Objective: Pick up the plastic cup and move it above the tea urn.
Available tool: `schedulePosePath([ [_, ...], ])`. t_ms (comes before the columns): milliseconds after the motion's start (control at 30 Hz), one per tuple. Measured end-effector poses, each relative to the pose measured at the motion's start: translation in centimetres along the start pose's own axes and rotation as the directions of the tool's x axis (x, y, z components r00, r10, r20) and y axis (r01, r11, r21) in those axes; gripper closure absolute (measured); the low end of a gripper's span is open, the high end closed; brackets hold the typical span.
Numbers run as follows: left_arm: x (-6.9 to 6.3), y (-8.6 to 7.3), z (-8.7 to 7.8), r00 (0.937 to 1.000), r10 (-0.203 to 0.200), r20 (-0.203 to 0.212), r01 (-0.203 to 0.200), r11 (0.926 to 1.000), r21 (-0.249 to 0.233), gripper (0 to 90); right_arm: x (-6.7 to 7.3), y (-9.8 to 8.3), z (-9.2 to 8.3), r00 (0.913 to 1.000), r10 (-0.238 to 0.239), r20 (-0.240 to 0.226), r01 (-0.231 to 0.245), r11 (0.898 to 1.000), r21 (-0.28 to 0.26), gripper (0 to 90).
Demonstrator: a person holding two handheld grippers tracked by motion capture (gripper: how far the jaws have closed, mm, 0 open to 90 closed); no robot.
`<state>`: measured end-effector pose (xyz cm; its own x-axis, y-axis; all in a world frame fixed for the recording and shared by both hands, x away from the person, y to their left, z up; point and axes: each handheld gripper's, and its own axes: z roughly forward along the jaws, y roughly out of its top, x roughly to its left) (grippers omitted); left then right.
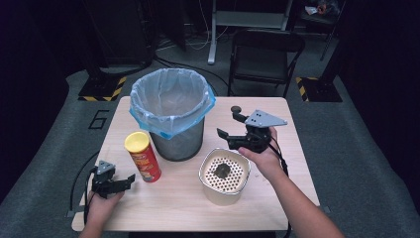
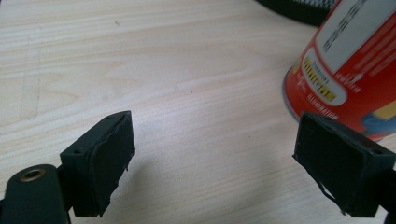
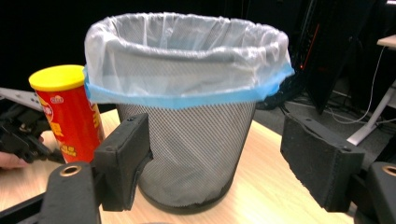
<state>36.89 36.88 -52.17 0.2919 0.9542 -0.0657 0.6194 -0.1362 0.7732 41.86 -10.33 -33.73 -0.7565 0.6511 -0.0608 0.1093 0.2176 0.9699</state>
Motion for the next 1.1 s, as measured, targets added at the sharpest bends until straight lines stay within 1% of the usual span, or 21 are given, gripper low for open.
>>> schedulePosePath([
  [33, -0.1, 0.0, -0.1, 1.0000, 0.001, -0.004, -0.001, 0.9999, -0.015, 11.8, 0.0, -0.2, -0.1, 1.0000, 0.009, 0.002, -0.009, 1.000, 0.006, 23.7],
  [67, -0.1, 0.1, -0.3, 1.0000, 0.000, 0.000, 0.000, 0.9999, -0.011, 11.8, -0.1, -0.4, -0.1, 1.0000, 0.007, 0.007, -0.007, 1.000, 0.004, 23.7],
  [100, -0.1, 0.2, -0.5, 1.0000, 0.010, 0.001, -0.010, 0.9999, -0.008, 11.7, -0.1, -0.6, -0.1, 0.9999, 0.007, 0.008, -0.007, 1.000, 0.005, 23.7],
  [133, -0.2, 0.2, -0.6, 0.9999, 0.011, 0.001, -0.011, 0.9998, -0.018, 11.7, -0.1, -0.8, -0.2, 0.9998, 0.013, 0.013, -0.013, 1.000, 0.008, 23.7],
  [167, -0.3, 0.3, -0.8, 1.0000, -0.002, 0.008, 0.002, 0.9997, -0.024, 11.7, -0.1, -1.0, -0.2, 0.9997, 0.018, 0.014, -0.018, 1.000, 0.008, 23.7],
  [200, -0.3, 0.3, -0.9, 0.9999, -0.002, 0.017, 0.002, 0.9997, -0.023, 11.8, -0.2, -1.3, -0.2, 0.9996, 0.022, 0.018, -0.022, 1.000, 0.012, 23.7],
  [267, -0.5, 0.5, -1.2, 0.9995, -0.016, 0.028, 0.017, 0.9994, -0.031, 11.8, -0.2, -1.6, 0.0, 0.9995, 0.021, 0.025, -0.021, 1.000, 0.018, 23.7],
  [367, -0.9, 0.8, -2.0, 0.9978, -0.031, 0.058, 0.034, 0.9975, -0.062, 11.9, -0.2, -2.1, 0.1, 0.9992, 0.030, 0.028, -0.031, 0.999, 0.030, 23.7],
  [400, -1.0, 1.0, -2.3, 0.9976, -0.021, 0.066, 0.025, 0.9973, -0.068, 11.9, -0.1, -2.2, 0.1, 0.9990, 0.034, 0.028, -0.035, 0.999, 0.033, 23.7],
  [433, -1.4, 1.2, -2.7, 0.9964, -0.009, 0.084, 0.015, 0.9976, -0.068, 12.0, -0.2, -2.4, 0.1, 0.9991, 0.030, 0.031, -0.031, 0.999, 0.034, 23.7],
  [467, -1.4, 1.2, -2.7, 0.9964, -0.009, 0.084, 0.015, 0.9976, -0.068, 12.1, -0.2, -2.4, 0.1, 0.9991, 0.030, 0.031, -0.031, 0.999, 0.034, 23.7],
  [500, -1.7, 1.3, -2.8, 0.9961, 0.011, 0.088, -0.004, 0.9970, -0.077, 12.1, -0.2, -2.5, 0.1, 0.9991, 0.031, 0.029, -0.032, 0.999, 0.033, 23.7],
  [533, -1.9, 1.4, -3.0, 0.9953, 0.018, 0.096, -0.011, 0.9971, -0.075, 12.1, -0.2, -2.6, 0.0, 0.9986, 0.044, 0.030, -0.045, 0.998, 0.037, 23.7],
  [600, -2.4, 1.6, -3.2, 0.9930, 0.037, 0.112, -0.028, 0.9965, -0.078, 12.3, -0.3, -2.7, -0.1, 0.9986, 0.042, 0.033, -0.043, 0.998, 0.036, 23.7],
  [700, -2.9, 1.8, -3.2, 0.9900, 0.036, 0.136, -0.024, 0.9957, -0.090, 12.3, -0.4, -3.0, -0.2, 0.9988, 0.037, 0.033, -0.038, 0.998, 0.046, 23.7],
  [767, -3.4, 2.0, -3.1, 0.9866, 0.046, 0.157, -0.031, 0.9949, -0.096, 12.5, -0.5, -3.2, -0.3, 0.9984, 0.045, 0.035, -0.046, 0.998, 0.045, 23.7],
  [800, -3.4, 2.0, -3.1, 0.9866, 0.046, 0.157, -0.031, 0.9949, -0.096, 12.6, -0.5, -3.2, -0.3, 0.9984, 0.045, 0.035, -0.046, 0.998, 0.045, 23.7],
  [867, -3.7, 2.1, -3.1, 0.9848, 0.058, 0.164, -0.043, 0.9947, -0.093, 12.7, -0.5, -3.4, -0.4, 0.9985, 0.040, 0.037, -0.042, 0.998, 0.049, 23.7],
  [967, -4.1, 2.2, -3.1, 0.9822, 0.065, 0.176, -0.050, 0.9948, -0.088, 13.0, -0.6, -3.5, -0.4, 0.9983, 0.044, 0.039, -0.046, 0.998, 0.051, 23.7],
  [1067, -4.3, 2.3, -3.1, 0.9834, 0.056, 0.173, -0.040, 0.9947, -0.095, 13.0, -0.5, -3.7, -0.5, 0.9981, 0.043, 0.045, -0.045, 0.998, 0.051, 23.7],
  [1100, -4.4, 2.5, -3.1, 0.9840, 0.052, 0.171, -0.035, 0.9943, -0.101, 13.0, -0.5, -3.8, -0.7, 0.9979, 0.040, 0.050, -0.043, 0.997, 0.063, 23.7],
])
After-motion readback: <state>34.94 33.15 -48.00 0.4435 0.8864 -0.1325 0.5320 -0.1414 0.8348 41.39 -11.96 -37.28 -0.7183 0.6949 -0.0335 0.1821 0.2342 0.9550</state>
